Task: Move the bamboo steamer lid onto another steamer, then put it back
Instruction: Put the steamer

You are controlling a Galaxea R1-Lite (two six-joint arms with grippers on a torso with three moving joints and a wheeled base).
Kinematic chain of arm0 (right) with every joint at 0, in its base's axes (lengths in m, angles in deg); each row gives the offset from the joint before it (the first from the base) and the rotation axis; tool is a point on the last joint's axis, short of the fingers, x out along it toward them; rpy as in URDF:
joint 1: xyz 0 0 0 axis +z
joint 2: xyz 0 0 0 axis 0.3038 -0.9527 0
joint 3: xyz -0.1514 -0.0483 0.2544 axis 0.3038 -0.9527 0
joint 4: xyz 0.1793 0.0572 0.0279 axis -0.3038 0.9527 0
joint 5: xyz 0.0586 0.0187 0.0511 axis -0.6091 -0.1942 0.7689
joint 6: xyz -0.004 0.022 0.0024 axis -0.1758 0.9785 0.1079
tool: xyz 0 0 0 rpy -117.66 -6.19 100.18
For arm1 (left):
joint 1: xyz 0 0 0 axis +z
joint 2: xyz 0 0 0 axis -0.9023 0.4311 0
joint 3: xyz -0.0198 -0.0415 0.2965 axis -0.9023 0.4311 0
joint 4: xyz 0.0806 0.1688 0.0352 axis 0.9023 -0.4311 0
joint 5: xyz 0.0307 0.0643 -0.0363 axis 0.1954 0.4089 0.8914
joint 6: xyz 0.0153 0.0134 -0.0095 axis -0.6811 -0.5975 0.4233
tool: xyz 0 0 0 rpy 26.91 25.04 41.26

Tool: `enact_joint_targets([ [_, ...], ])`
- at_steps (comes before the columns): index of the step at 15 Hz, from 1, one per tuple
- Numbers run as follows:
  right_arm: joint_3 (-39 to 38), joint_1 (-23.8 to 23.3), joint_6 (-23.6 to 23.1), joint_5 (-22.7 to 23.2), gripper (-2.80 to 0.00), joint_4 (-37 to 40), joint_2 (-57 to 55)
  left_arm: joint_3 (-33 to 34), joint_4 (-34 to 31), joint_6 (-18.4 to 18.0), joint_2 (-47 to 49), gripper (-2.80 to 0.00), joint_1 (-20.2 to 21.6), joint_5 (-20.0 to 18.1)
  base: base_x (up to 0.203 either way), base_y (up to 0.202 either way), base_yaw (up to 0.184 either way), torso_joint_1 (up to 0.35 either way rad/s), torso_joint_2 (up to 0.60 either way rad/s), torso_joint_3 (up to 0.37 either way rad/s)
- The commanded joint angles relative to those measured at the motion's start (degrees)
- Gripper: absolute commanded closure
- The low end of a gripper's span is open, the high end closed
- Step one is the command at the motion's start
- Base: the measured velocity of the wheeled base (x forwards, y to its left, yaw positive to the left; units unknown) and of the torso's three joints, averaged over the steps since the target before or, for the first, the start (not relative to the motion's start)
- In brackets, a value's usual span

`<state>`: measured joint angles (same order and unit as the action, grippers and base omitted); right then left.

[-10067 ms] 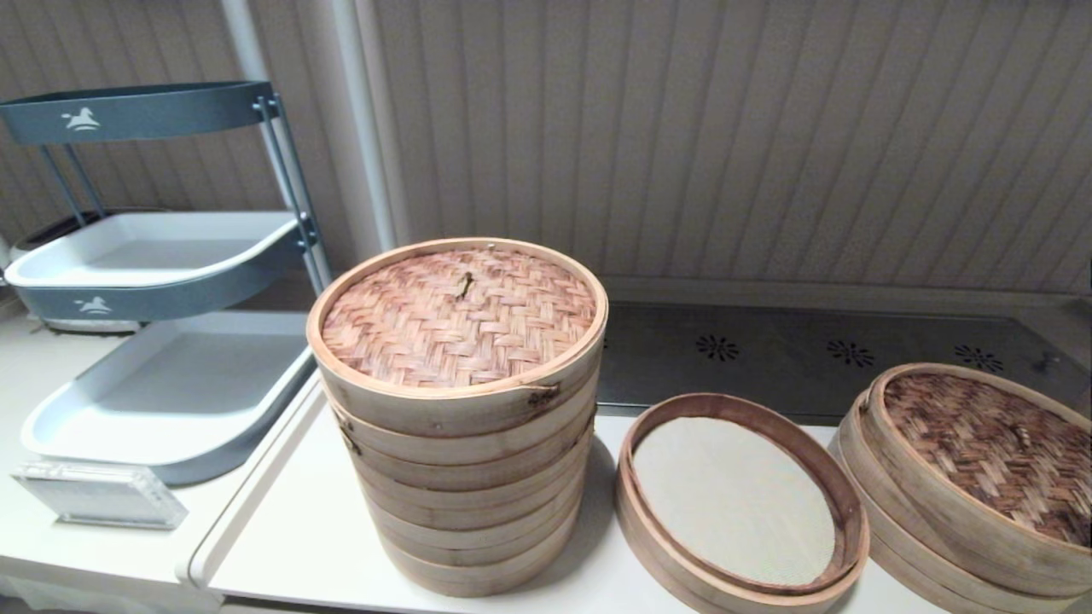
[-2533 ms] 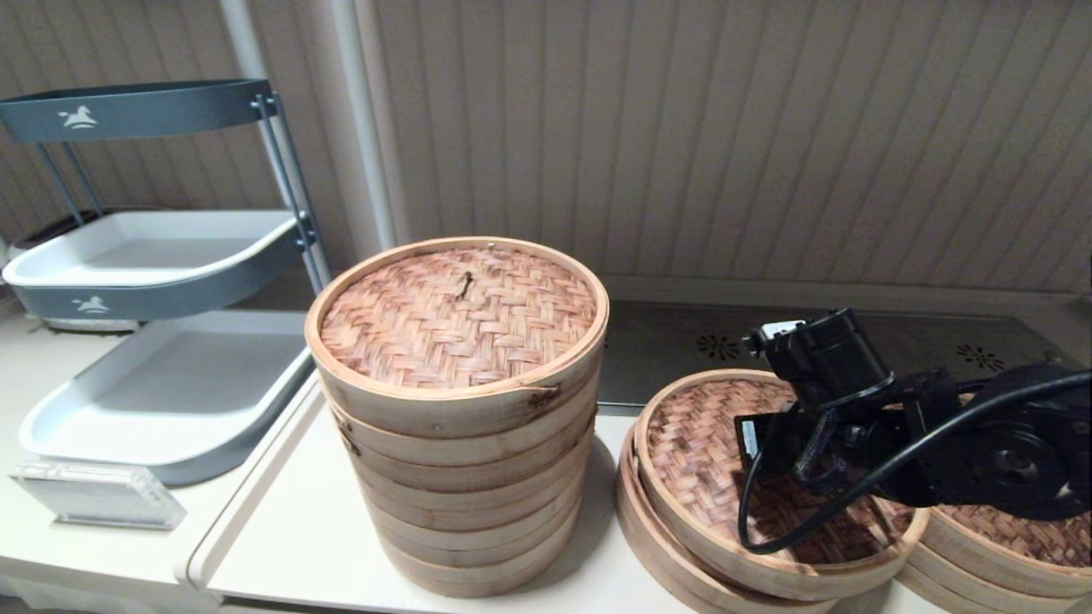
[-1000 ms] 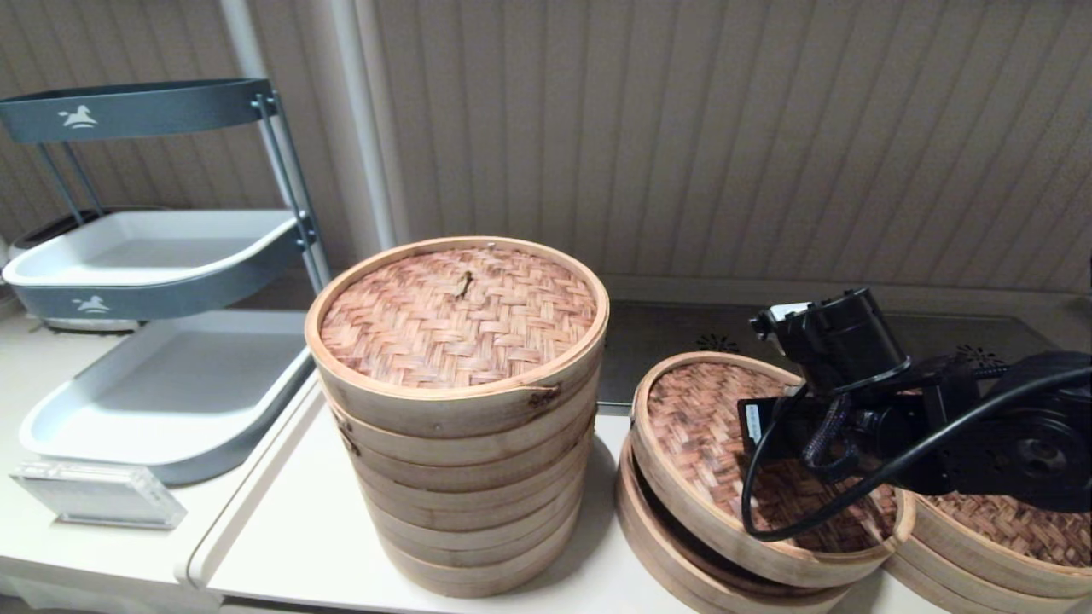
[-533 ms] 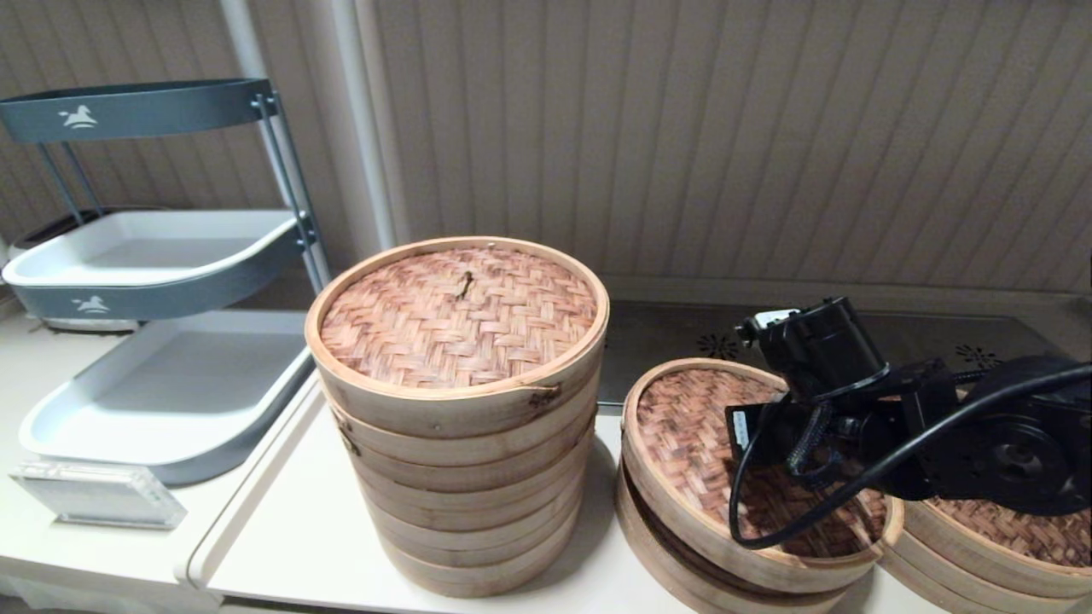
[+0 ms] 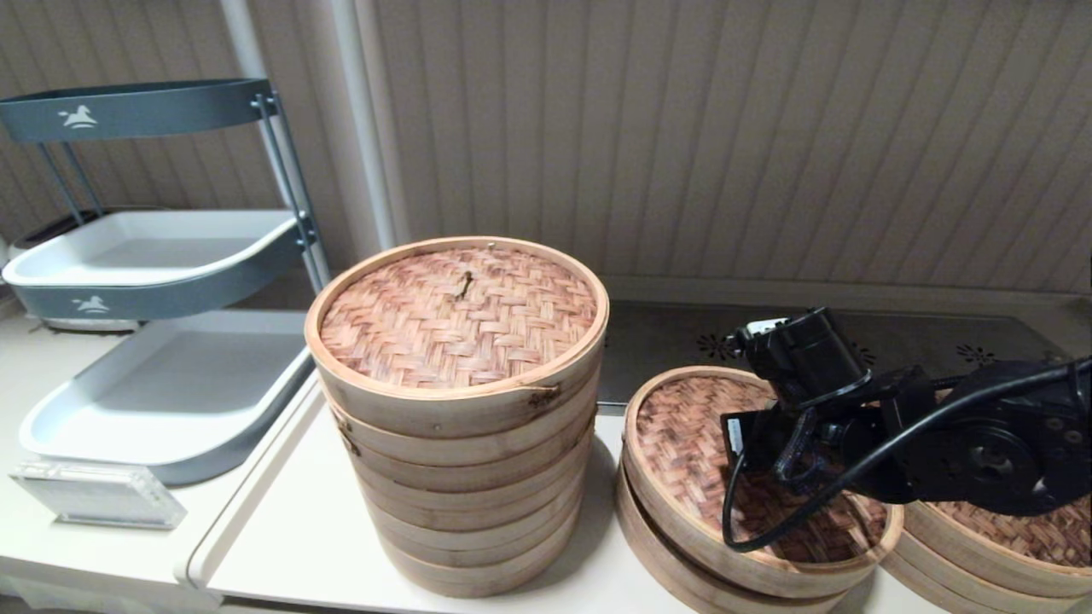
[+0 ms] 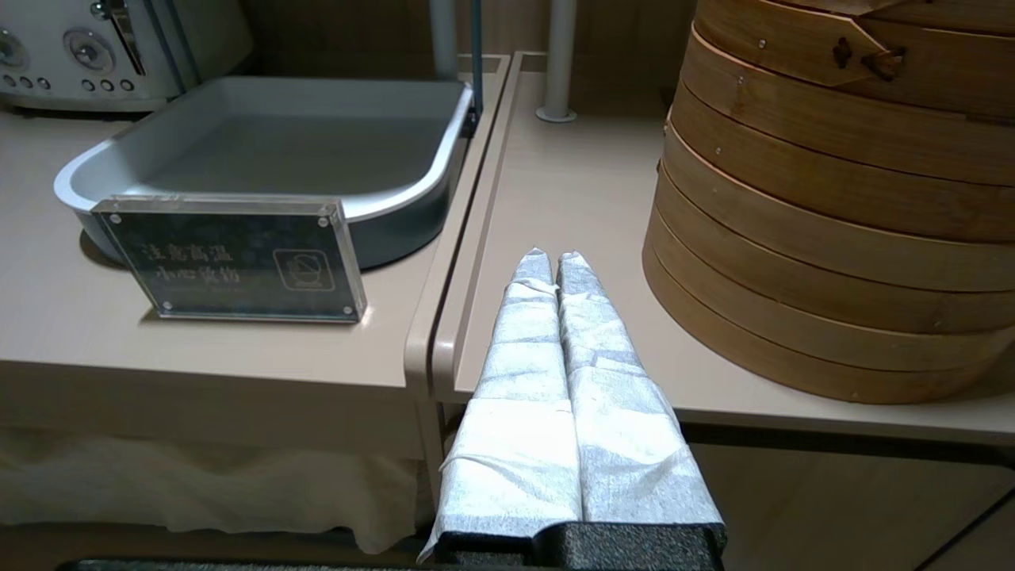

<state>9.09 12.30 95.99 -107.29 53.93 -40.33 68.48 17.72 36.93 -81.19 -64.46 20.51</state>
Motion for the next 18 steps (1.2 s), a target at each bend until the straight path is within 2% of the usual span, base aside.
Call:
enact_joint_targets([
  [1, -0.2, -0.3, 0.1, -0.2, 0.00, -0.1, -0.3, 1.4, 0.0, 0.0, -0.1, 0.00, 0.0, 0.1, 0.000, 0.000, 0.000, 0.000, 0.00, 0.000],
  [18, -0.3, -0.1, 0.8, -0.2, 0.00, -0.6, -2.8, 1.4, 0.0, 0.0, -0.1, 0.00, 0.0, 0.0, 0.000, 0.000, 0.000, 0.000, 0.00, 0.000],
])
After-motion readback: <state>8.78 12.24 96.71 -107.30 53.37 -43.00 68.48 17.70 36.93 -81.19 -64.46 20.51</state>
